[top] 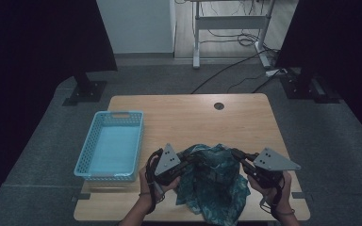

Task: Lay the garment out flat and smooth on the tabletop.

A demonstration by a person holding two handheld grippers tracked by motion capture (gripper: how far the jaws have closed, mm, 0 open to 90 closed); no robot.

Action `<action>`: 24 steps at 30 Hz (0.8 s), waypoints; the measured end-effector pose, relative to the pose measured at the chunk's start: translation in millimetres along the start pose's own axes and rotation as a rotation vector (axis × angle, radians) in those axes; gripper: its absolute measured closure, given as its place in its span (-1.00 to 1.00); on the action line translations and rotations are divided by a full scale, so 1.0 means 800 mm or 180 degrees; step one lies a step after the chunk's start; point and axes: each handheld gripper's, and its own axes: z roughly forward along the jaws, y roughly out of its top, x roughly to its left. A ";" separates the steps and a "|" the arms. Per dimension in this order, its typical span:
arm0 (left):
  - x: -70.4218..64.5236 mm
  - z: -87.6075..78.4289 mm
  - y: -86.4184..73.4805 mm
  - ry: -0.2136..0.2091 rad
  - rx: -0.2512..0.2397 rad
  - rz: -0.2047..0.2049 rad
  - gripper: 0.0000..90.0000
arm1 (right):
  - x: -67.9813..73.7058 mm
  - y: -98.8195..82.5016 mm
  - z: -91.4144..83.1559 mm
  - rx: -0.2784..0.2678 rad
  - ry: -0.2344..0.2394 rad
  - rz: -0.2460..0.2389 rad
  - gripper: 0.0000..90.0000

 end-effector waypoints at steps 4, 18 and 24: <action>0.004 0.005 -0.008 -0.0024 0.0034 -0.0069 0.90 | 0.000 -0.009 0.007 0.0055 0.0017 0.0033 0.97; 0.030 0.027 0.006 0.0032 0.0203 -0.0038 0.90 | -0.020 -0.003 0.034 0.0172 -0.0009 0.0045 0.96; 0.043 0.039 -0.007 0.0018 0.0249 -0.0176 0.90 | -0.027 -0.004 0.046 0.0181 -0.0035 0.0086 0.96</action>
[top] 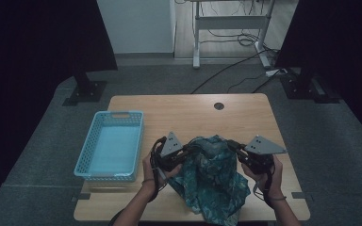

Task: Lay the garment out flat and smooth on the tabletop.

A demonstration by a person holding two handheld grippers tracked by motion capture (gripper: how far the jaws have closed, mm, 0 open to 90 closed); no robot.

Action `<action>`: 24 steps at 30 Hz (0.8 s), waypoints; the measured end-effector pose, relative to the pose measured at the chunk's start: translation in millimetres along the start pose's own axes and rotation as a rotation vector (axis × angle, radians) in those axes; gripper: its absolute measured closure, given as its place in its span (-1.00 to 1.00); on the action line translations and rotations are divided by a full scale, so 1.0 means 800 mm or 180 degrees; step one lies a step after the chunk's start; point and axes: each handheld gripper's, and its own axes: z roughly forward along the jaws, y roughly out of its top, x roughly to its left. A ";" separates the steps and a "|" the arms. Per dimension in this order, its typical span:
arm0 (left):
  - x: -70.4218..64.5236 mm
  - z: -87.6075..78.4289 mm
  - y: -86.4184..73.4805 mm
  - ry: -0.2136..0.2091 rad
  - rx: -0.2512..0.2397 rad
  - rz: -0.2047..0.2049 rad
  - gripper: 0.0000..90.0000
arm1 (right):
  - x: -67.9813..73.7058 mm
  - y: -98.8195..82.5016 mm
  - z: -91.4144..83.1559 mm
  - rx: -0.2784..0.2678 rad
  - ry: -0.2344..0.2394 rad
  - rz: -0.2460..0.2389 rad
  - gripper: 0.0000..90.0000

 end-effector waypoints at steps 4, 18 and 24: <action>0.004 0.006 -0.007 -0.0002 0.0049 -0.0028 0.90 | 0.000 -0.008 0.006 0.0034 0.0008 0.0015 0.96; 0.069 0.068 0.040 0.0466 0.0191 -0.0153 0.36 | -0.054 0.031 0.058 0.0215 -0.0248 -0.0045 0.93; 0.054 0.068 0.014 0.0424 0.0267 -0.0275 0.00 | -0.069 0.008 0.083 0.0354 -0.0376 0.0362 -0.20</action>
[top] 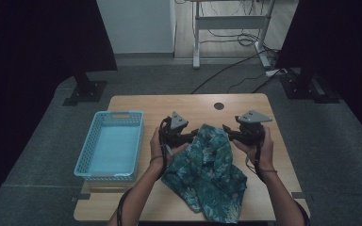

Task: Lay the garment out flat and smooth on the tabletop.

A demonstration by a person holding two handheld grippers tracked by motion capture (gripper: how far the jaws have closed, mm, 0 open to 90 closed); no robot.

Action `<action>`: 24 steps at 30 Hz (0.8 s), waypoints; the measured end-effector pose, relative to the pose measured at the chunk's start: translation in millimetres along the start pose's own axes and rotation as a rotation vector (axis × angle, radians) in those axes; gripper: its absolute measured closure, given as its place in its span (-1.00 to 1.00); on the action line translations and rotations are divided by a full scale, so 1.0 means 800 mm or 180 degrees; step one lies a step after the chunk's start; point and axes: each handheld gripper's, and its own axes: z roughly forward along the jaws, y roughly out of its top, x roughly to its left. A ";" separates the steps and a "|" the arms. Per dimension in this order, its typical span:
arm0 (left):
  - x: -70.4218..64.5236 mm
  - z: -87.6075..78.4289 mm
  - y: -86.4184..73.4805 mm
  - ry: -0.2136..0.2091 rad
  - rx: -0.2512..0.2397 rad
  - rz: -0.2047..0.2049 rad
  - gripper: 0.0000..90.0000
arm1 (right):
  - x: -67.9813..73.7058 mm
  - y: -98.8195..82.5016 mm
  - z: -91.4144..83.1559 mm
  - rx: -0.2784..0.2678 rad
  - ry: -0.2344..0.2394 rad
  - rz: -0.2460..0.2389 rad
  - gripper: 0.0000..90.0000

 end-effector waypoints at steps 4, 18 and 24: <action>-0.016 -0.012 -0.013 -0.0060 0.0019 0.0044 -0.09 | 0.011 -0.023 -0.012 0.0036 0.0134 0.0136 -0.26; -0.068 -0.060 -0.068 -0.0229 0.0028 0.0101 -0.16 | 0.063 -0.086 -0.045 0.0174 0.0490 0.0030 -0.26; -0.081 -0.069 -0.068 -0.0325 -0.0030 0.0131 -0.18 | 0.074 -0.090 -0.055 0.0194 0.0576 -0.0002 -0.26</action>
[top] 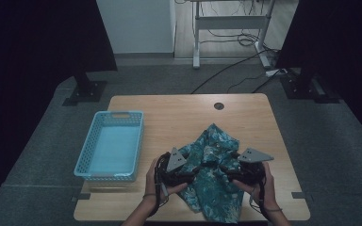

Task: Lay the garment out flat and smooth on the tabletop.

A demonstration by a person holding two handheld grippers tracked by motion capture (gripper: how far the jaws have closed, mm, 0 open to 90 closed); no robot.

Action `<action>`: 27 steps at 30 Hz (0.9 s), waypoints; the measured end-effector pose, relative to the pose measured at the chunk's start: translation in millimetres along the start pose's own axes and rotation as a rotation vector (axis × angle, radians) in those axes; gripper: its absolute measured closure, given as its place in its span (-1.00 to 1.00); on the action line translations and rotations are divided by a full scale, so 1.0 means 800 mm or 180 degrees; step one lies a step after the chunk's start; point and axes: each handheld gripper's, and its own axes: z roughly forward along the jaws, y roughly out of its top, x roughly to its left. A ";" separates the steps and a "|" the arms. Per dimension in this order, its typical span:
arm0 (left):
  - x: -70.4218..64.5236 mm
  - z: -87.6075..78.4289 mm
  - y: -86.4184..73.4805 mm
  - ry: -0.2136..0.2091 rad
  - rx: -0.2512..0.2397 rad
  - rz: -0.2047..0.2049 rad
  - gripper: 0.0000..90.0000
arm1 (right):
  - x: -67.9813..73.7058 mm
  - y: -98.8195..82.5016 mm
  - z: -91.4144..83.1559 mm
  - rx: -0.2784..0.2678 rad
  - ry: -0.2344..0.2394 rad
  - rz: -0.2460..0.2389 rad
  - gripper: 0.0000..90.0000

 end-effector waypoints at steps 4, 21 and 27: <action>-0.004 0.005 -0.018 -0.0078 0.0042 -0.0135 -0.20 | 0.017 -0.011 0.001 0.0049 0.0081 -0.0049 -0.26; -0.015 0.031 -0.080 -0.0177 0.0346 -0.0335 -0.20 | 0.041 -0.056 0.016 0.0288 0.0163 -0.0060 -0.15; -0.021 0.034 -0.084 -0.0210 0.0408 -0.0308 -0.21 | 0.040 -0.059 0.016 0.0308 0.0161 -0.0062 -0.11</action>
